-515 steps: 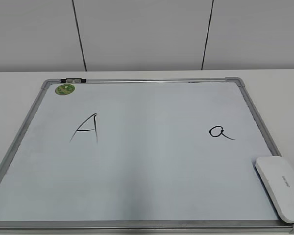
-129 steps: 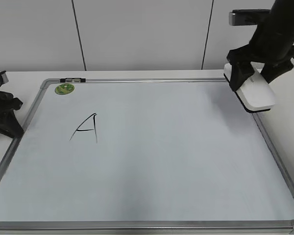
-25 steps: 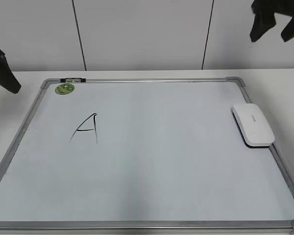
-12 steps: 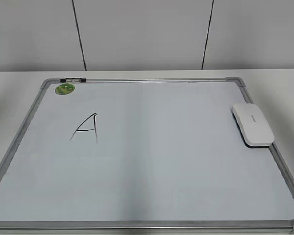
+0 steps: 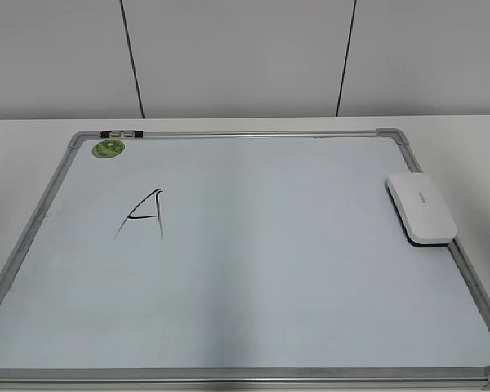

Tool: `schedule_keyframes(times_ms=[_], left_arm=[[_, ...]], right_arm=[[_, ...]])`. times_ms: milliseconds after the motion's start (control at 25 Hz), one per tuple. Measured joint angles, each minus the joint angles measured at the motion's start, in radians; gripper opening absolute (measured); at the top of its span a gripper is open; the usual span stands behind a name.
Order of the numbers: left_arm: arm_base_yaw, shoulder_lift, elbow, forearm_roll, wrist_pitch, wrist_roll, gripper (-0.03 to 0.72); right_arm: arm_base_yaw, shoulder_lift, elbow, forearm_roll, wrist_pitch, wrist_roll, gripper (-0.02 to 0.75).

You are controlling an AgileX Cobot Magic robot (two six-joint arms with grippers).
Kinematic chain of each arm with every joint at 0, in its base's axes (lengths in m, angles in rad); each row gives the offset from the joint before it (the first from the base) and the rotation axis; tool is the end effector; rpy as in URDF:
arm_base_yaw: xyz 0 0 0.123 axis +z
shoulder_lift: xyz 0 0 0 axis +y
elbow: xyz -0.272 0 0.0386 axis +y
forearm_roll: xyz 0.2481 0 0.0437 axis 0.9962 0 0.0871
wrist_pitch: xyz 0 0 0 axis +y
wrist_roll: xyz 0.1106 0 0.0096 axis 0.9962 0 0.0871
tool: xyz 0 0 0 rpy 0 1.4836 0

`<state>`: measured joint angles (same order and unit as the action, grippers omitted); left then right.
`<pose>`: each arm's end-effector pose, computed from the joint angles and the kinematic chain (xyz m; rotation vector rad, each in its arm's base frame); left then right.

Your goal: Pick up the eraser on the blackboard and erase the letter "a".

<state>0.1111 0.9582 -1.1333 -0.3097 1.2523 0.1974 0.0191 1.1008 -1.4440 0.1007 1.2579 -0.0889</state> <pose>0.1739 -0.0129 0.3660 0.0968 2.5070 -0.2885 0.2048 0.0145 0.4263 -0.1368 2.3901 0.0966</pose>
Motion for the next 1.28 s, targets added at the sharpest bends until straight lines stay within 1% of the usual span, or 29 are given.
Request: schedule_keyframes(times_ms=[80, 160, 360, 480, 720, 880, 1000, 1160, 1280], left_arm=[[0.000, -0.075, 0.087, -0.008, 0.000, -0.015, 0.490], [-0.018, -0.146, 0.165, -0.013, -0.004, -0.029, 0.485], [-0.121, -0.299, 0.333, -0.013, 0.000, -0.037, 0.483], [-0.160, -0.401, 0.394, 0.001, 0.000, -0.038, 0.482], [-0.183, -0.581, 0.496, 0.037, 0.004, -0.072, 0.480], [-0.185, -0.659, 0.564, 0.090, 0.008, -0.109, 0.479], [-0.185, -0.690, 0.580, 0.116, 0.012, -0.140, 0.479], [-0.185, -0.697, 0.581, 0.138, -0.001, -0.151, 0.478], [-0.185, -0.699, 0.581, 0.179, -0.033, -0.153, 0.478]], right_arm=[[0.000, -0.070, 0.044, 0.003, 0.002, 0.008, 0.589], [0.000, -0.145, 0.097, 0.019, 0.002, 0.015, 0.589], [0.000, -0.344, 0.249, 0.046, 0.004, 0.020, 0.589], [0.000, -0.490, 0.353, 0.047, 0.008, 0.027, 0.589], [0.000, -0.710, 0.555, 0.038, 0.013, 0.033, 0.589], [0.000, -0.804, 0.654, 0.007, 0.013, 0.033, 0.589], [0.000, -0.861, 0.733, -0.021, 0.013, 0.033, 0.589], [0.000, -0.885, 0.838, -0.034, 0.013, 0.033, 0.589], [0.000, -0.888, 0.904, -0.036, 0.016, 0.033, 0.589]])
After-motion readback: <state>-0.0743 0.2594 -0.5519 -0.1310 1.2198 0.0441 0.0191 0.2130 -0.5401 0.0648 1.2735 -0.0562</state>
